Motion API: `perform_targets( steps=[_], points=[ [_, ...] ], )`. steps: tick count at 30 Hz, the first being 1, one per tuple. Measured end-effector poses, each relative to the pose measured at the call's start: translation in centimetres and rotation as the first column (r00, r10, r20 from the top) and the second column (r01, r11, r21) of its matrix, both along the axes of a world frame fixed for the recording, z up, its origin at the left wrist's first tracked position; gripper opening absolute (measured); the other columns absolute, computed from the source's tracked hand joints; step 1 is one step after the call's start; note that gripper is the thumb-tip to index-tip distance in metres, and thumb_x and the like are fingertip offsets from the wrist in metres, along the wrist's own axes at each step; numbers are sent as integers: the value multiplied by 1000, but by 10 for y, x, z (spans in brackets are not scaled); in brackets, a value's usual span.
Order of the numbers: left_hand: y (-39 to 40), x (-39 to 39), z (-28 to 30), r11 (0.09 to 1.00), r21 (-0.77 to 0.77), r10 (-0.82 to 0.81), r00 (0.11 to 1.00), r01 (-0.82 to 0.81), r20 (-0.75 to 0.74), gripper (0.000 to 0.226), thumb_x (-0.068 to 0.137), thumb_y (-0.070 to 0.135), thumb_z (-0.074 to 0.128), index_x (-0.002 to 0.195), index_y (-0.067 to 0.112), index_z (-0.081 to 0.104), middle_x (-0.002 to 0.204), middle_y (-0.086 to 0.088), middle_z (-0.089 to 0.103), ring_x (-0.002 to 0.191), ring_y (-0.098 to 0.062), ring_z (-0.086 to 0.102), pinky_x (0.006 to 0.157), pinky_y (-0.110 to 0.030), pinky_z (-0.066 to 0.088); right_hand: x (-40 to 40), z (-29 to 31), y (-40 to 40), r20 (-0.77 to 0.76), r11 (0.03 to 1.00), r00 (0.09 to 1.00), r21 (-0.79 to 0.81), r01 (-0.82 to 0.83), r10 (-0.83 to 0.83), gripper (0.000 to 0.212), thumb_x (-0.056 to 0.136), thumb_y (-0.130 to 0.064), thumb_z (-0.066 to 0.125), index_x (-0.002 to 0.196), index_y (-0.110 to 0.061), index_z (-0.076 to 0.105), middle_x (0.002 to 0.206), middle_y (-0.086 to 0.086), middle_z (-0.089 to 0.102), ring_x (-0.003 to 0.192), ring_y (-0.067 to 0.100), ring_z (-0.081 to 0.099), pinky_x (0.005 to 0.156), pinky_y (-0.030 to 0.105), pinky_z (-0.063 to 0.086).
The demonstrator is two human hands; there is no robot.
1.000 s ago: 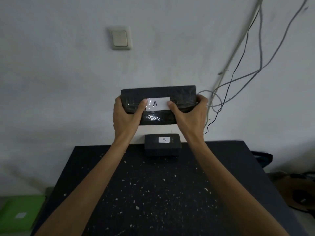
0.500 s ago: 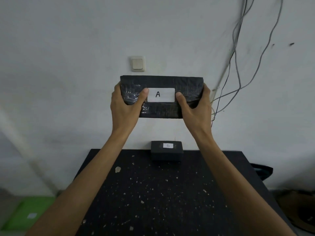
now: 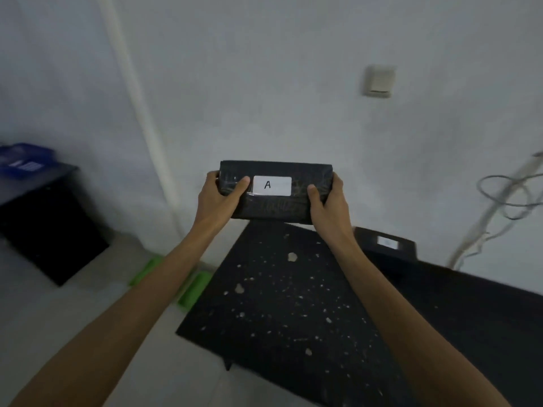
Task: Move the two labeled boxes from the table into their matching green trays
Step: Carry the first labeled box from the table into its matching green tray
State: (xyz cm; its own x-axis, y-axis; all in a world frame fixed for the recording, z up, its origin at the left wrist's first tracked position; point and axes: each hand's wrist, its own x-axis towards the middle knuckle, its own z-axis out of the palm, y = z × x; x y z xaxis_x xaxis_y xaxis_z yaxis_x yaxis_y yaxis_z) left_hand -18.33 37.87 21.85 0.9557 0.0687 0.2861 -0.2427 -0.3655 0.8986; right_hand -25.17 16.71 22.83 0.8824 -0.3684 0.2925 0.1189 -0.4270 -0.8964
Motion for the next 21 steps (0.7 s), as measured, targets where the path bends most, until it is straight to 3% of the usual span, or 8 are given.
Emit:
perform_targets(
  steps=[3,8,11,13,16,21],
  points=[
    [85,16,-29,997,71,43,998,-40,-40,57,81,59,67,122,20,55,114,4,64,98,-8,61,81,-22,50,36,-31,74,-73,996,994,22,-83,84,54,101,-33,50,148,-16,29,134,5,54,109,11,52,88,24,44],
    [221,46,-85,982,131,152,982,-137,-114,54,77,61,69,114,23,59,110,0,66,99,-18,63,87,-39,54,86,-88,197,-203,988,967,32,-153,157,59,99,-36,52,149,-14,31,136,10,51,119,20,52,94,29,47],
    [277,63,-113,977,148,176,971,-153,-163,49,77,60,70,109,24,60,108,-4,66,97,-19,63,86,-40,54,106,-116,253,-264,988,952,19,-153,153,59,99,-36,53,149,-14,33,134,11,52,121,26,53,101,39,47],
    [311,78,-129,974,163,188,958,-155,-215,52,76,61,71,109,22,62,106,-3,66,95,-18,64,81,-34,53,121,-134,289,-294,990,945,29,-139,142,55,98,-33,55,146,-12,37,132,11,55,121,27,55,102,41,47],
    [345,98,-157,964,221,208,932,-145,-296,60,73,67,68,110,20,63,102,1,67,94,-19,65,73,-30,48,141,-164,327,-344,992,931,70,-103,121,49,96,-27,59,140,-11,44,126,10,62,115,27,60,94,31,48],
    [377,142,-211,949,310,188,900,-62,-394,55,79,56,70,113,14,63,110,-11,67,98,-26,65,86,-43,55,181,-231,366,-539,988,836,151,-22,101,51,95,-26,60,138,-7,39,124,13,63,112,32,62,84,32,47]
  ],
)
